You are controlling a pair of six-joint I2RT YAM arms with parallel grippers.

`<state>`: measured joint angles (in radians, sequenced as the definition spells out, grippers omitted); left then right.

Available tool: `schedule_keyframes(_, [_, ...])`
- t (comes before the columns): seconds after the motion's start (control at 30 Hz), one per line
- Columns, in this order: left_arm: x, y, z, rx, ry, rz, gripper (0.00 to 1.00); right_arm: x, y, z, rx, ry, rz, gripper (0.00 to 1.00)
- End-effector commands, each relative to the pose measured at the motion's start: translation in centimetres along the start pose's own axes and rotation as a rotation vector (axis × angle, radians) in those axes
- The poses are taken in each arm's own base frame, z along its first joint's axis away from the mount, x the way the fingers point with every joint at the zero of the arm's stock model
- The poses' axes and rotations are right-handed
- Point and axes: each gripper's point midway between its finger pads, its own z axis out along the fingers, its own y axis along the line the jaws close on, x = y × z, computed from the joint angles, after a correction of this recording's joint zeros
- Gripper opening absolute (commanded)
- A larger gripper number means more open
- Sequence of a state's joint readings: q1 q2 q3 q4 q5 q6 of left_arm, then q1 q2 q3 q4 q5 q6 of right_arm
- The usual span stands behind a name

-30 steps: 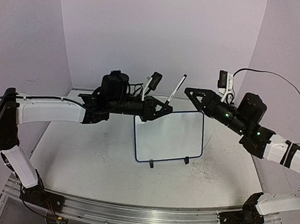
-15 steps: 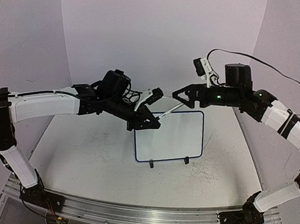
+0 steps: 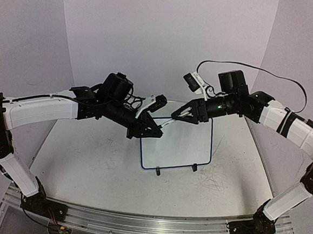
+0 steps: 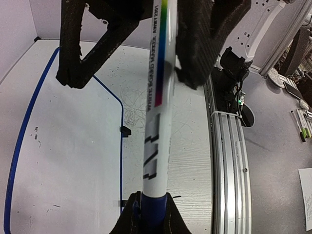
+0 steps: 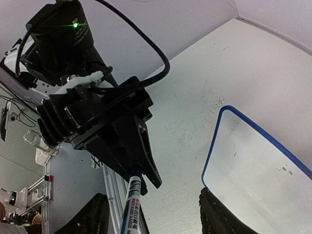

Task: Write a sentence on the whiteboard
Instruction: Pass from the left arm to the right

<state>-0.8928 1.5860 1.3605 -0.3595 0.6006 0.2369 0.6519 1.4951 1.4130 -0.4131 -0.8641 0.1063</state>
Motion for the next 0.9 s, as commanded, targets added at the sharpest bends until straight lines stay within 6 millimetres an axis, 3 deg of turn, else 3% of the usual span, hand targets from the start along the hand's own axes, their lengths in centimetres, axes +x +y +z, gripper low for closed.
schedule_keyframes(0.0, [-1.1,-0.8,-1.2,0.006,-0.027,0.042,0.00,-0.8,1.5,0.5,-0.073,0.003,-0.046,0.55])
schedule_keyframes(0.27, [-0.8,-1.0,-1.3,0.012,-0.019,0.037,0.00,-0.4,1.9,1.4,-0.113,0.032,-0.042,0.32])
schedule_keyframes(0.63, [-0.2,-1.2,-1.3,0.027,0.006,0.022,0.00,0.4,2.0,2.8,-0.123,0.087,-0.047,0.29])
schedule_keyframes(0.87, [0.0,-1.2,-1.2,0.028,0.014,0.012,0.00,0.6,2.4,3.4,-0.143,0.103,-0.052,0.19])
